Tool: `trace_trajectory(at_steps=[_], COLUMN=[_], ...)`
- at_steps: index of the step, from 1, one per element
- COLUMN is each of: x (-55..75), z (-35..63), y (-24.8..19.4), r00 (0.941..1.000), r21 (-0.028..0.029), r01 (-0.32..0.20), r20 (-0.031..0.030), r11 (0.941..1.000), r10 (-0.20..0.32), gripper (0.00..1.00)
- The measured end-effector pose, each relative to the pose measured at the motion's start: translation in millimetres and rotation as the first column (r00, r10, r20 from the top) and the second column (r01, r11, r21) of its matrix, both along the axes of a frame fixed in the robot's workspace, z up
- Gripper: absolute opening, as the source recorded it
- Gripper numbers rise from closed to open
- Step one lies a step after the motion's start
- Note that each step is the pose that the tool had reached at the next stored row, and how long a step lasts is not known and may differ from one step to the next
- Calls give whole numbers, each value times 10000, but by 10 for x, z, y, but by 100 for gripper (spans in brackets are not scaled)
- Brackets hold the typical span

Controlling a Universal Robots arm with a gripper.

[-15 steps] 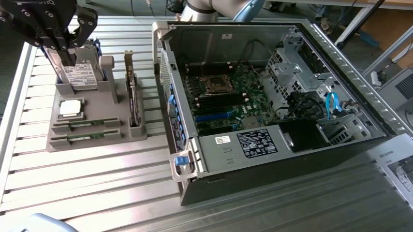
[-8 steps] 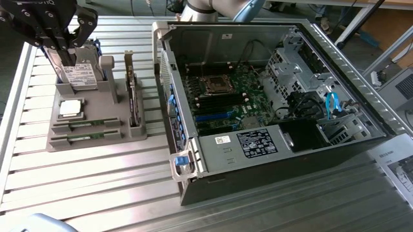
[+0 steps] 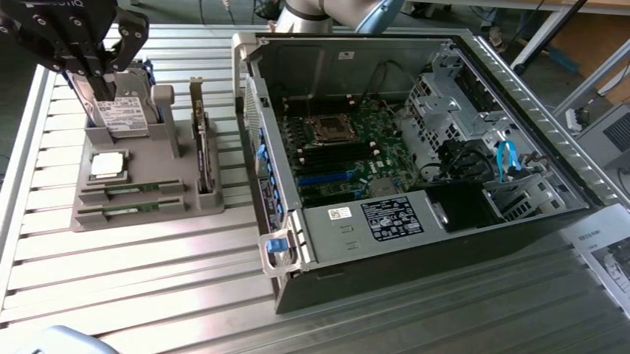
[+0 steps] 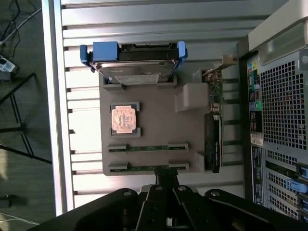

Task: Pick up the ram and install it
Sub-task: 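Pick up the ram and move it above insertion slot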

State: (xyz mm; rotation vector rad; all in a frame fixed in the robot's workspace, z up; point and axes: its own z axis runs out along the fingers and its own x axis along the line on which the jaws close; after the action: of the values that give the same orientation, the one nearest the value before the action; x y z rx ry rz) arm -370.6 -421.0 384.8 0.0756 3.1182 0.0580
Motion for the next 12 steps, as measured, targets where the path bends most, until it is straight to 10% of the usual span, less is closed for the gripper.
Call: trace_trajectory(at_steps=[12], x=[0], z=[0], y=[0], r00=[9887], r21=[-15], r01=[-1500], r20=[-1], r11=[9887], r10=[1500], gripper=[10])
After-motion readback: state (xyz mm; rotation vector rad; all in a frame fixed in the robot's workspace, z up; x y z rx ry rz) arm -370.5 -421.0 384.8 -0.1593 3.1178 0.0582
